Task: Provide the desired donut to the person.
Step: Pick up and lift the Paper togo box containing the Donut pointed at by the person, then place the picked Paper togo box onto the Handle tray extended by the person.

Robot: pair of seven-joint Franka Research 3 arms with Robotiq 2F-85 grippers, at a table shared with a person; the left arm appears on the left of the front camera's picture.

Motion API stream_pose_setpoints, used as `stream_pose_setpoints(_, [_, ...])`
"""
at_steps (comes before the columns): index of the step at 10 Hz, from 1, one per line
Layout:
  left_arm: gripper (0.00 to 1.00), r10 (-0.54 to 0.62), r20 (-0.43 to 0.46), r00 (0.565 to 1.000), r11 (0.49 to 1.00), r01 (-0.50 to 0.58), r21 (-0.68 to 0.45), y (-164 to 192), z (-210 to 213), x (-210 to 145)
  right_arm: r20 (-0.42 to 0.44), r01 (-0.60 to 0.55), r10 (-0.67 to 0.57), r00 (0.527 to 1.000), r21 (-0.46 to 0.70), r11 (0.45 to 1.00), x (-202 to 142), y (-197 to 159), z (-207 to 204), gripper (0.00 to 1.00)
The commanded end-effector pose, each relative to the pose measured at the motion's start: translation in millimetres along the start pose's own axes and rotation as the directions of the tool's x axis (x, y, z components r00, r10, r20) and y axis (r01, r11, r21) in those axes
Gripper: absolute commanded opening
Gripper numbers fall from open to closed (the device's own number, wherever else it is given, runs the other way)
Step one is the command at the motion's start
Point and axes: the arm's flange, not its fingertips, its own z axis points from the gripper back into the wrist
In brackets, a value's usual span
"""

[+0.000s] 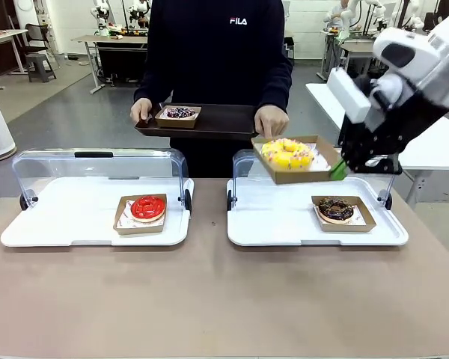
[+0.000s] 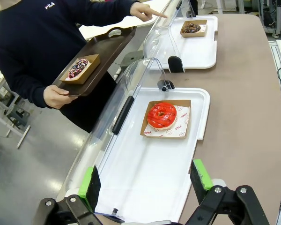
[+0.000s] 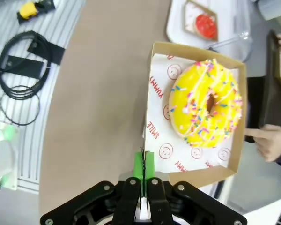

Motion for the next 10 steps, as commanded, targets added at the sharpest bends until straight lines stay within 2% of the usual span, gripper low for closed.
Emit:
stream_pose_setpoints(1, [1.0, -0.018, 0.023, 1.0, 1.0, 0.018, 0.005, 0.8, 0.5, -1.9, 0.006, 0.055, -0.056, 0.998, 0.101, 0.993, -8.7, -29.9, -19.3, 0.0])
stream_pose_setpoints(2, [1.0, -0.018, 0.023, 1.0, 1.0, 0.018, 0.005, 0.8, 0.5, -1.9, 0.0, 0.0, 0.0, 1.0, 0.0, 1.0, 0.0, 0.0, 0.0, 0.0])
stream_pose_setpoints(10, [1.0, -0.018, 0.023, 1.0, 1.0, 0.018, 0.005, 0.8, 0.5, -1.9, 0.0, 0.0, 0.0, 1.0, 0.0, 1.0, 0.0, 0.0, 0.0, 0.0])
